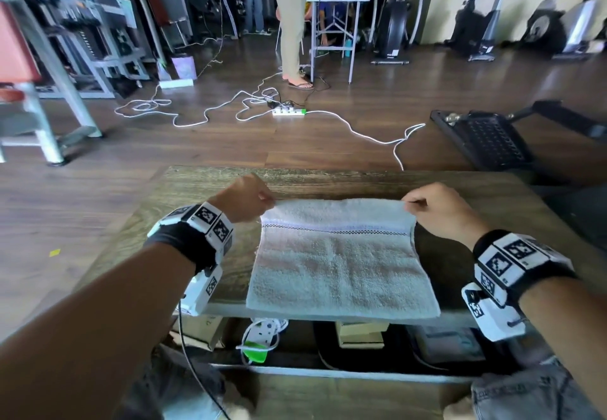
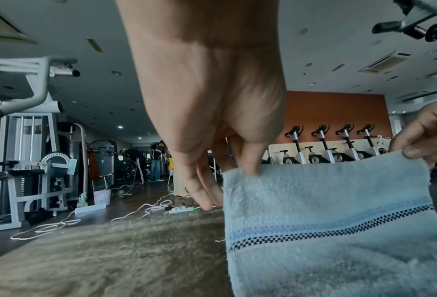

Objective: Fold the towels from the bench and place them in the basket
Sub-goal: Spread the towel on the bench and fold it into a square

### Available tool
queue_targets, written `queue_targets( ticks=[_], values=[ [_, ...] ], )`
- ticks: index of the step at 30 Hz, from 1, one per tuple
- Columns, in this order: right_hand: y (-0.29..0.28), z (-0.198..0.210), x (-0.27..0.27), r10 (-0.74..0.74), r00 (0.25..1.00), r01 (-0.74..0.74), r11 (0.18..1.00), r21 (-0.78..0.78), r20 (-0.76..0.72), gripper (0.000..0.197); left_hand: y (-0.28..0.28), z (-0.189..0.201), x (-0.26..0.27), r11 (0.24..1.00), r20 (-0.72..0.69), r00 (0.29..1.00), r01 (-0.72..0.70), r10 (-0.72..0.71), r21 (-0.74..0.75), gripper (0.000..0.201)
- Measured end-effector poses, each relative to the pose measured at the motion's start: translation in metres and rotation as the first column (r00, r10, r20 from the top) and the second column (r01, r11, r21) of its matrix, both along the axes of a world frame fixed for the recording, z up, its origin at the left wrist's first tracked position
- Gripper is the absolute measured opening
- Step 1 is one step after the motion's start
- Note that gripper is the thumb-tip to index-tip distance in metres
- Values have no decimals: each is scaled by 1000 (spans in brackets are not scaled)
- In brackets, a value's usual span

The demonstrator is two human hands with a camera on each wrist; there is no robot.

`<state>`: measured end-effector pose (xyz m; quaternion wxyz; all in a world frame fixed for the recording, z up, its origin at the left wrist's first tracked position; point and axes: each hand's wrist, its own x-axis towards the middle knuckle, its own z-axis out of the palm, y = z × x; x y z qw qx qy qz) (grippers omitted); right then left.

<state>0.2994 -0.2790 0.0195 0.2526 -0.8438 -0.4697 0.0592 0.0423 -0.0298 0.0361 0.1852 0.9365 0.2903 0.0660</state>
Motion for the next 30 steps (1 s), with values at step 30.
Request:
queue_targets(
  ticks=[30],
  values=[
    [-55,92,-53,-89,984,72,991,111,154,19,-41,75,-62,991,342,940,-68,24,116,5]
  ],
)
